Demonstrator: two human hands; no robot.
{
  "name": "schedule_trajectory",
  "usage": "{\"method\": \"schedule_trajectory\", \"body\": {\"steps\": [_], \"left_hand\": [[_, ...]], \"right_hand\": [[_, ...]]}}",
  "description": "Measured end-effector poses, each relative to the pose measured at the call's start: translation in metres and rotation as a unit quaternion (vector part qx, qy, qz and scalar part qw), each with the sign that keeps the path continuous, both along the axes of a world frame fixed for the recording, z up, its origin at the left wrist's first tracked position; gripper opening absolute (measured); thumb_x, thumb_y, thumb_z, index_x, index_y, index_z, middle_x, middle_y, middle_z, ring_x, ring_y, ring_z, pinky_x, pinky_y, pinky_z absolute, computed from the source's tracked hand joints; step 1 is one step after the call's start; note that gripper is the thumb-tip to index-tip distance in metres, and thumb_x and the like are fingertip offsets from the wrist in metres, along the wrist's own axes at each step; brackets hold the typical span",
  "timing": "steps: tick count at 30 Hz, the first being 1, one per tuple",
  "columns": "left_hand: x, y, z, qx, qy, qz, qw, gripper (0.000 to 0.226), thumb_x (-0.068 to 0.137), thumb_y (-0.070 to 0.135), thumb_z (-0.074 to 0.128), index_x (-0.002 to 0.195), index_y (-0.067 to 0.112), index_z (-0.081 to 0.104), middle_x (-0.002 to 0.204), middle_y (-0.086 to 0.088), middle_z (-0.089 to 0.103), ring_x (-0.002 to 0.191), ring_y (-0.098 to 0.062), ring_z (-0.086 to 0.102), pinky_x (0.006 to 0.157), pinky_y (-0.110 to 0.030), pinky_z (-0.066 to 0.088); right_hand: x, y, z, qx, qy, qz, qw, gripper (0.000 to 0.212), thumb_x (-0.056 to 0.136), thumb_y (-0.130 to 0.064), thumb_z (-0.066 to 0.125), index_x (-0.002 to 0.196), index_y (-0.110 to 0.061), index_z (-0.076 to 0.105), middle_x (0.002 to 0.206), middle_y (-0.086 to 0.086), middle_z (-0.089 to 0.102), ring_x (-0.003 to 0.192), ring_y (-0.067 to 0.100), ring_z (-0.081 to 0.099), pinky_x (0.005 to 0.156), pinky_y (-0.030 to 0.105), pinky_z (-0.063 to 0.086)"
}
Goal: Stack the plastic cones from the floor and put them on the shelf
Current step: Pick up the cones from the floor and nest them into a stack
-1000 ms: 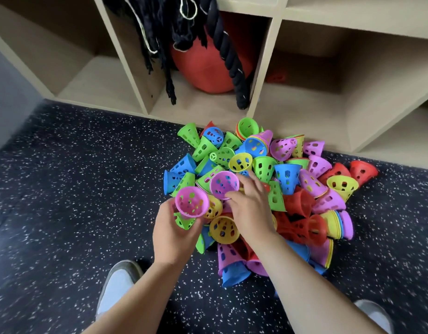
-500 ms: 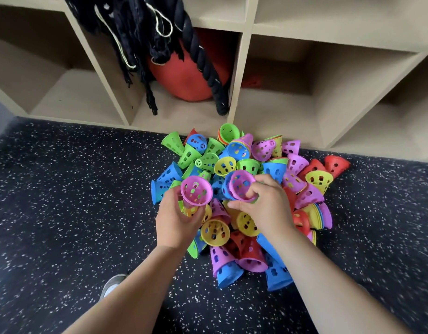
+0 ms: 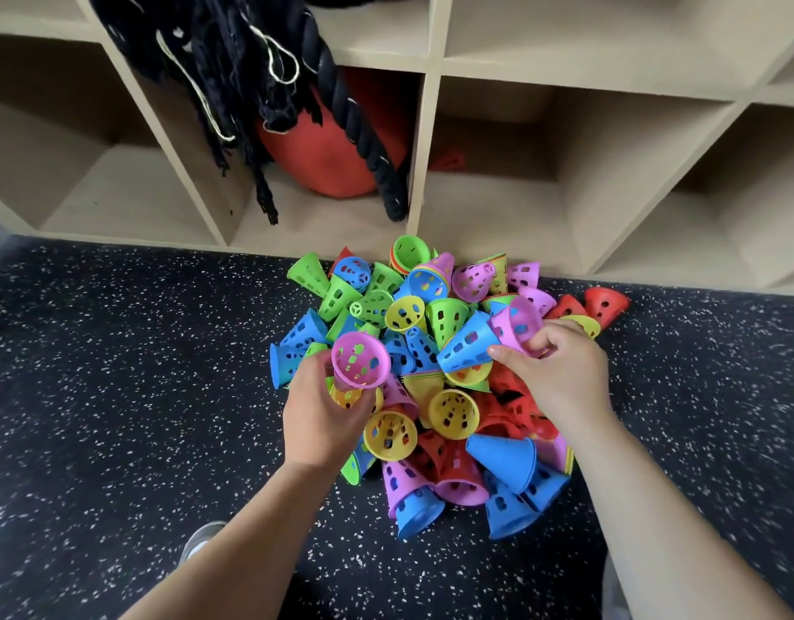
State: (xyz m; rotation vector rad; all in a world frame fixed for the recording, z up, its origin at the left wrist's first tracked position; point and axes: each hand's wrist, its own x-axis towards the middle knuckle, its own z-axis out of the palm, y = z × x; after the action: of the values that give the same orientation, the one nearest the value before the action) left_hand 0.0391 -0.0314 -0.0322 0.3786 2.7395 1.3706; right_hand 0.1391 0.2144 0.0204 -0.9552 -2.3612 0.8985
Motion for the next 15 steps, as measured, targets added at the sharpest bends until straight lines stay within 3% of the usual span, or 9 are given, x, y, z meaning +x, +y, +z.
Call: {"method": "schedule_trajectory", "body": {"steps": [5,9,15], "left_hand": [[0.001,0.011,0.004,-0.002,0.009,0.001,1.0,0.051,0.074,0.03,0.084,0.117,0.021,0.058,0.107,0.007,0.061,0.101,-0.018,0.059,0.084,-0.039,0.05],[0.001,0.02,0.009,0.001,0.016,0.01,1.0,0.05,0.074,0.029,0.084,0.115,0.021,0.057,0.105,0.008,0.06,0.102,-0.02,0.059,0.083,-0.039,0.05],[0.0,0.019,0.009,0.001,0.015,0.02,1.0,0.051,0.076,0.033,0.084,0.118,0.018,0.058,0.108,0.005,0.061,0.104,-0.02,0.058,0.084,-0.04,0.05]], "right_hand": [[-0.002,-0.007,0.004,-0.038,-0.02,0.042,0.998,0.046,0.06,-0.032,0.093,0.057,-0.017,0.05,0.077,-0.008,0.053,0.068,-0.006,0.051,0.06,0.009,0.034],[-0.009,-0.033,-0.005,-0.061,-0.039,0.08,0.994,0.051,0.059,-0.044,0.09,0.058,-0.015,0.048,0.08,-0.005,0.054,0.075,-0.003,0.053,0.062,0.012,0.035],[-0.013,-0.046,-0.021,-0.048,-0.009,0.08,0.996,0.057,0.066,-0.056,0.08,0.058,-0.013,0.044,0.076,0.0,0.049,0.063,0.006,0.047,0.06,0.013,0.037]]}}
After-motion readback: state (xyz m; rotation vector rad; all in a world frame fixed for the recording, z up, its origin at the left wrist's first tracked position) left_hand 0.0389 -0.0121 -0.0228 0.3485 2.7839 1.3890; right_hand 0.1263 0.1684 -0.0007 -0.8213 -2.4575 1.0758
